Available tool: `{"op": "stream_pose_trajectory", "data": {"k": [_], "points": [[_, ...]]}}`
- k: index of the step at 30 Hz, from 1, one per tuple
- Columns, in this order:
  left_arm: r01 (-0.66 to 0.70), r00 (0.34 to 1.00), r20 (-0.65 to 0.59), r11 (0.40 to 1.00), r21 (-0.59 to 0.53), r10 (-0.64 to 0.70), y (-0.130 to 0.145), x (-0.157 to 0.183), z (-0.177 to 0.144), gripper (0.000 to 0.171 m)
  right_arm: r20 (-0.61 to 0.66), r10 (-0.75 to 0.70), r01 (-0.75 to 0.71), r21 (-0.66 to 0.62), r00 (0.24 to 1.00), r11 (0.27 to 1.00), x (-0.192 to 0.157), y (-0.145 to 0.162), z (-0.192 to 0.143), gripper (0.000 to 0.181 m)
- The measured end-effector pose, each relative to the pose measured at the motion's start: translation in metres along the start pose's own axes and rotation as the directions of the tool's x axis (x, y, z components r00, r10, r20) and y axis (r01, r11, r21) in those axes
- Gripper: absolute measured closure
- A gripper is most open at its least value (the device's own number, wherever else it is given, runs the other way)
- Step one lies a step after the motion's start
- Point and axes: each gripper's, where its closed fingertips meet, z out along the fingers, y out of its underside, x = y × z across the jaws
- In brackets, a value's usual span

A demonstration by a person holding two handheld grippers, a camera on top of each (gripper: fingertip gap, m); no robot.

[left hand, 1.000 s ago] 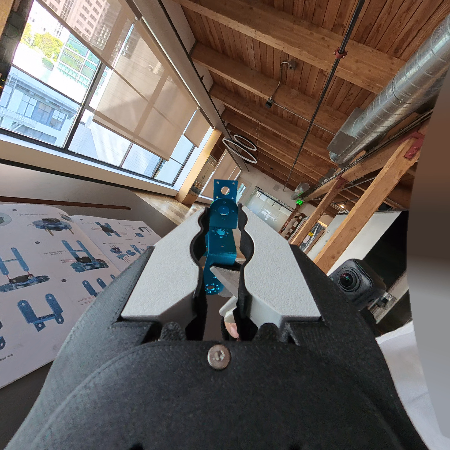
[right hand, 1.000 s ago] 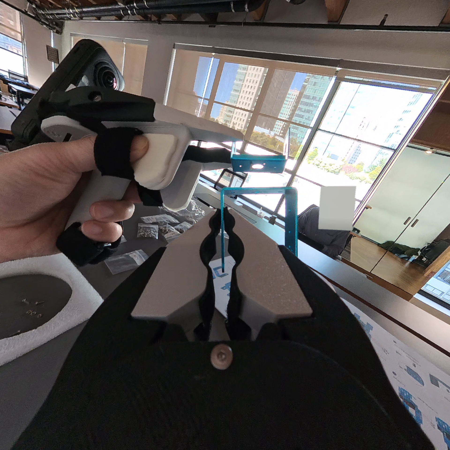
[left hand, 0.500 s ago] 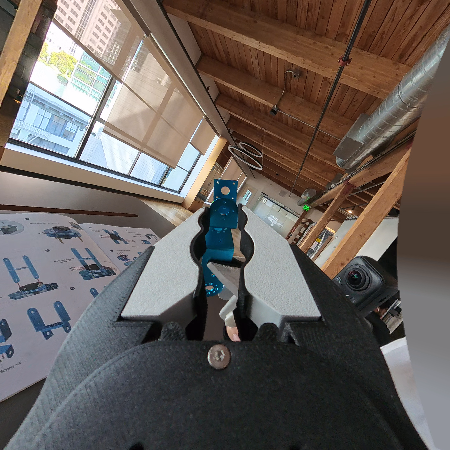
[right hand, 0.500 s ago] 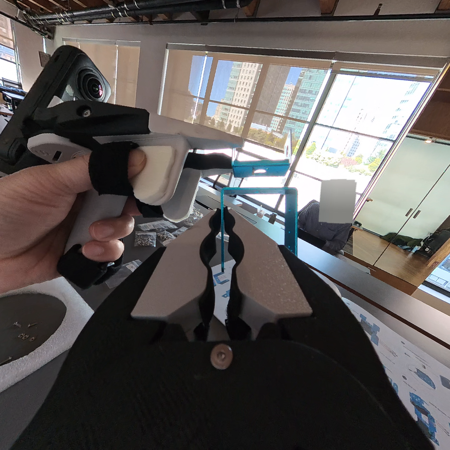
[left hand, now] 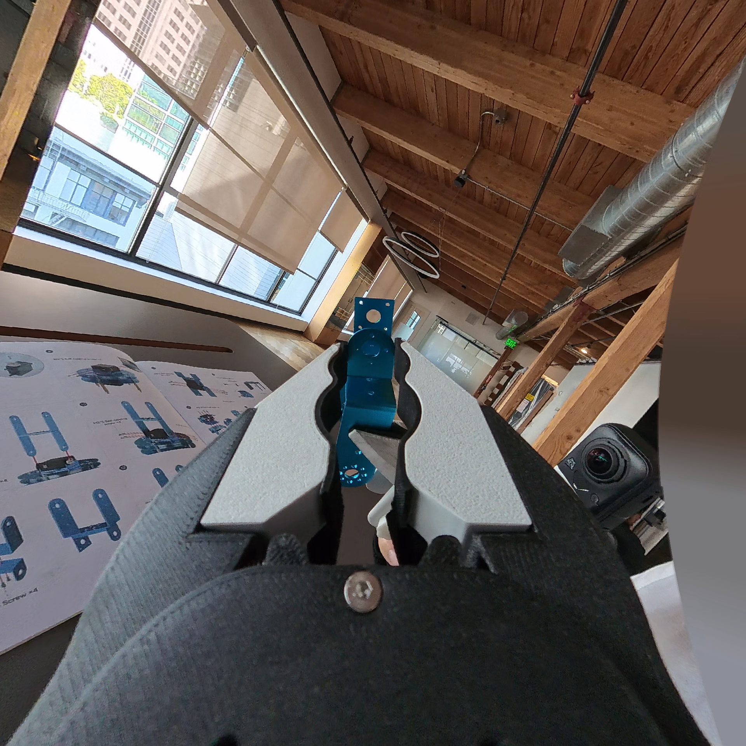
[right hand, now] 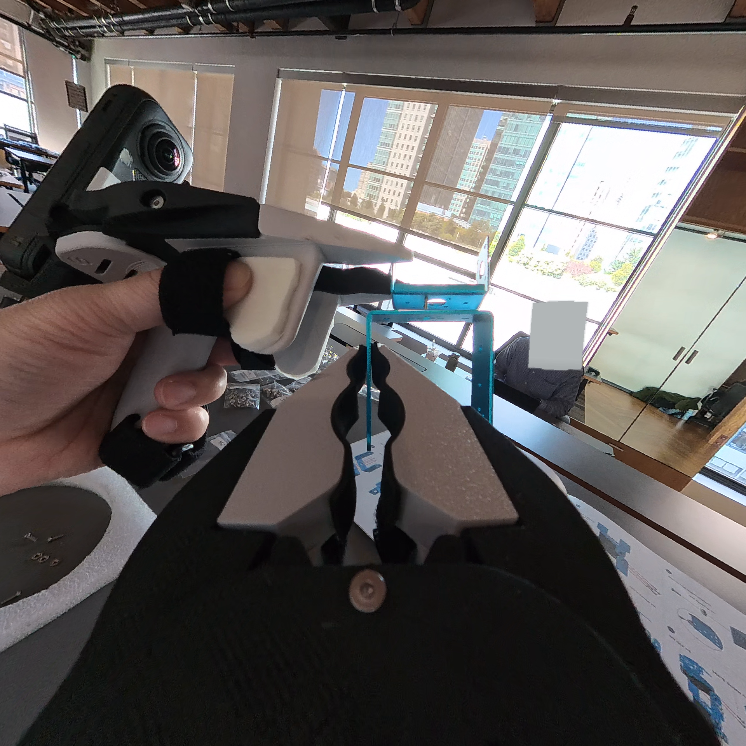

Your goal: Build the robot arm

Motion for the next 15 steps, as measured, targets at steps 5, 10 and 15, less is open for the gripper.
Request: {"op": "stream_pose_trajectory", "data": {"k": [5, 10, 15], "points": [[0.004, 1.0, 0.002, 1.0, -0.003, -0.004, 0.0008, -0.0007, -0.0003, 0.15, -0.004, 0.003, -0.003, -0.009, 1.0, 1.0, 0.0009, 0.0009, 0.0006, 0.181], [0.007, 1.0, 0.006, 1.0, 0.0, -0.007, 0.0018, -0.0033, -0.0002, 0.15, -0.007, 0.001, -0.001, -0.015, 1.0, 1.0, 0.0009, 0.0022, 0.0013, 0.181], [0.01, 1.0, 0.008, 1.0, -0.005, -0.009, 0.0026, -0.005, 0.0001, 0.15, -0.011, 0.003, -0.003, -0.018, 1.0, 1.0, 0.0021, 0.0027, 0.0016, 0.181]]}}
